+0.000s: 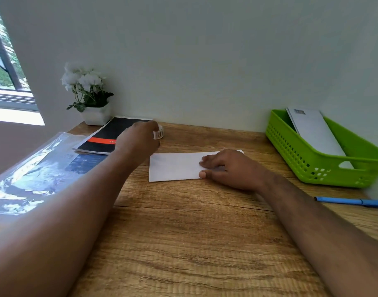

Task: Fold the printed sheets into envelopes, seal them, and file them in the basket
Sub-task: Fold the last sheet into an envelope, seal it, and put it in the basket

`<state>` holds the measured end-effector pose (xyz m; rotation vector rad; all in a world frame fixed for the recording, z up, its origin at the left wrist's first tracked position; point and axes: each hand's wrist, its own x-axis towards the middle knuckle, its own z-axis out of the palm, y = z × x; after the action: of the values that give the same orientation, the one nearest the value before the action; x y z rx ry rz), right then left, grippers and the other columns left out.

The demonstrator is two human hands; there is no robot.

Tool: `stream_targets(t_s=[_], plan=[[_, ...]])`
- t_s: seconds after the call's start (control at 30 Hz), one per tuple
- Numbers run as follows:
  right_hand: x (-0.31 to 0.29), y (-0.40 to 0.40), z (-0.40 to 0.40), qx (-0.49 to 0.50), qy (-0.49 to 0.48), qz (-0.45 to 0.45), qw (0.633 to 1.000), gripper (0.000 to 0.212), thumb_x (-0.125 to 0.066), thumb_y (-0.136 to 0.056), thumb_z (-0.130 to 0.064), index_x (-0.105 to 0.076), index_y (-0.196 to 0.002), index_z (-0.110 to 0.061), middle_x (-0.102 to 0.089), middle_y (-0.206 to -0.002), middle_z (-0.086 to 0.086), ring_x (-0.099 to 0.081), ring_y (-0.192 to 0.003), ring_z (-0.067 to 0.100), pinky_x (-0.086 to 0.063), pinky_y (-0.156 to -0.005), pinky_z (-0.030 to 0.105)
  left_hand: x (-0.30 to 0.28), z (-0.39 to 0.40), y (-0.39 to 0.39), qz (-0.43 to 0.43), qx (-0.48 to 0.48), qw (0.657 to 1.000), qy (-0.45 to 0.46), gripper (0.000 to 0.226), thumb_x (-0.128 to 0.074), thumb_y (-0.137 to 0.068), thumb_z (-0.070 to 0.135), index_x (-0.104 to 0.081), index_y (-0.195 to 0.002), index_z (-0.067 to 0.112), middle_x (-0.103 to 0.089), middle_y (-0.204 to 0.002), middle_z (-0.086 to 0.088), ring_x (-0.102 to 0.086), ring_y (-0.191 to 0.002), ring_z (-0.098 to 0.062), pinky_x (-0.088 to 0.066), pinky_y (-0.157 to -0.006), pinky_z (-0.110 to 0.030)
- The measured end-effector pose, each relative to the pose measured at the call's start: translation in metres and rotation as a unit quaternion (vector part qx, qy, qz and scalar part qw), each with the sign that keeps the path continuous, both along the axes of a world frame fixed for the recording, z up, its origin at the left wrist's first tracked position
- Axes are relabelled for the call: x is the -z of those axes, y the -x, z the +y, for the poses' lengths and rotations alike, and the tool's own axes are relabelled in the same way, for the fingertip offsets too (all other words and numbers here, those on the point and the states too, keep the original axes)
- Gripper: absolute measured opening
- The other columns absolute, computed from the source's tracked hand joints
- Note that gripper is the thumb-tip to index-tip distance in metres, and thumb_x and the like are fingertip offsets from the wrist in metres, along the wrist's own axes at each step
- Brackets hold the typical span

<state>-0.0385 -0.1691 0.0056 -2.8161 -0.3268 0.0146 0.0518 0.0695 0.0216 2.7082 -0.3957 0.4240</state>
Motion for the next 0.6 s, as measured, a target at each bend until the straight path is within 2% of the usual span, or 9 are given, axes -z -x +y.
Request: stream_targets(t_s=[0.07, 0.1, 0.17, 0.2, 0.3, 0.37, 0.5, 0.6], plan=[[0.001, 0.000, 0.002, -0.007, -0.028, -0.039, 0.999, 0.059, -0.049, -0.079, -0.070, -0.064, -0.122, -0.033, -0.058, -0.133, -0.015, -0.050, -0.124, 0.005, -0.039, -0.107, 0.035, 0.009, -0.005, -0.007, -0.038, 0.005, 0.998, -0.053, 0.045, -0.064, -0.090, 0.030, -0.053, -0.134, 0.024, -0.054, -0.135, -0.007, -0.048, -0.121, -0.031, -0.042, -0.093, -0.046], [0.000, 0.001, 0.004, -0.011, -0.016, -0.071, 0.997, 0.055, -0.051, -0.084, -0.064, -0.061, -0.126, -0.031, -0.058, -0.134, -0.012, -0.049, -0.125, 0.008, -0.035, -0.107, 0.033, 0.014, -0.007, -0.011, -0.040, 0.003, 0.995, -0.087, 0.045, -0.061, -0.092, 0.034, -0.051, -0.135, 0.026, -0.049, -0.139, -0.007, -0.043, -0.127, -0.033, -0.037, -0.100, -0.048], [-0.001, 0.004, 0.006, -0.007, 0.043, -0.117, 0.992, 0.058, -0.051, -0.089, -0.058, -0.046, -0.140, -0.031, -0.047, -0.144, -0.007, -0.036, -0.134, 0.013, -0.024, -0.109, 0.034, 0.019, -0.010, -0.017, -0.040, -0.006, 0.992, -0.119, 0.042, -0.055, -0.094, 0.039, -0.050, -0.134, 0.027, -0.045, -0.142, -0.005, -0.037, -0.130, -0.033, -0.030, -0.104, -0.050], [-0.001, 0.003, 0.005, -0.003, 0.070, -0.110, 0.991, 0.061, -0.049, -0.090, -0.059, -0.039, -0.144, -0.033, -0.039, -0.149, -0.006, -0.027, -0.139, 0.014, -0.019, -0.111, 0.036, 0.021, -0.010, -0.019, -0.046, -0.014, 0.992, -0.118, 0.042, -0.055, -0.094, 0.038, -0.050, -0.134, 0.027, -0.045, -0.142, -0.005, -0.037, -0.130, -0.032, -0.028, -0.104, -0.051], [0.005, -0.001, 0.002, 0.006, 0.106, -0.003, 0.994, 0.067, -0.031, -0.089, -0.070, -0.020, -0.149, -0.042, -0.011, -0.161, -0.006, -0.003, -0.148, 0.015, -0.005, -0.117, 0.046, 0.022, -0.011, -0.022, -0.052, -0.033, 0.994, -0.089, 0.053, -0.060, -0.092, 0.032, -0.042, -0.141, 0.026, -0.048, -0.143, -0.005, -0.038, -0.131, -0.033, -0.027, -0.104, -0.052], [0.009, -0.003, 0.002, 0.017, 0.114, 0.052, 0.992, 0.071, -0.020, -0.086, -0.074, -0.010, -0.150, -0.044, -0.004, -0.162, -0.005, 0.000, -0.149, 0.016, -0.002, -0.119, 0.051, 0.022, -0.011, -0.022, -0.055, -0.038, 0.993, -0.093, 0.057, -0.061, -0.090, 0.028, -0.038, -0.143, 0.029, -0.050, -0.142, -0.005, -0.039, -0.130, -0.033, -0.026, -0.101, -0.051], [0.005, 0.004, 0.013, 0.018, 0.138, 0.096, 0.986, 0.075, -0.016, -0.086, -0.075, 0.004, -0.150, -0.041, 0.008, -0.161, -0.003, 0.009, -0.148, 0.022, 0.005, -0.117, 0.053, 0.024, -0.012, -0.020, -0.093, -0.038, 0.988, -0.116, 0.042, -0.058, -0.090, 0.025, -0.052, -0.132, 0.028, -0.053, -0.135, -0.003, -0.042, -0.124, -0.030, -0.026, -0.096, -0.047], [0.004, 0.008, 0.016, 0.019, 0.146, 0.124, 0.981, 0.077, -0.014, -0.085, -0.076, 0.011, -0.149, -0.042, 0.016, -0.160, -0.006, 0.016, -0.147, 0.021, 0.010, -0.116, 0.055, 0.023, -0.010, -0.023, -0.051, -0.052, 0.996, -0.060, 0.038, -0.057, -0.091, 0.035, -0.058, -0.128, 0.029, -0.052, -0.129, -0.008, -0.042, -0.121, -0.031, -0.025, -0.096, -0.047]])
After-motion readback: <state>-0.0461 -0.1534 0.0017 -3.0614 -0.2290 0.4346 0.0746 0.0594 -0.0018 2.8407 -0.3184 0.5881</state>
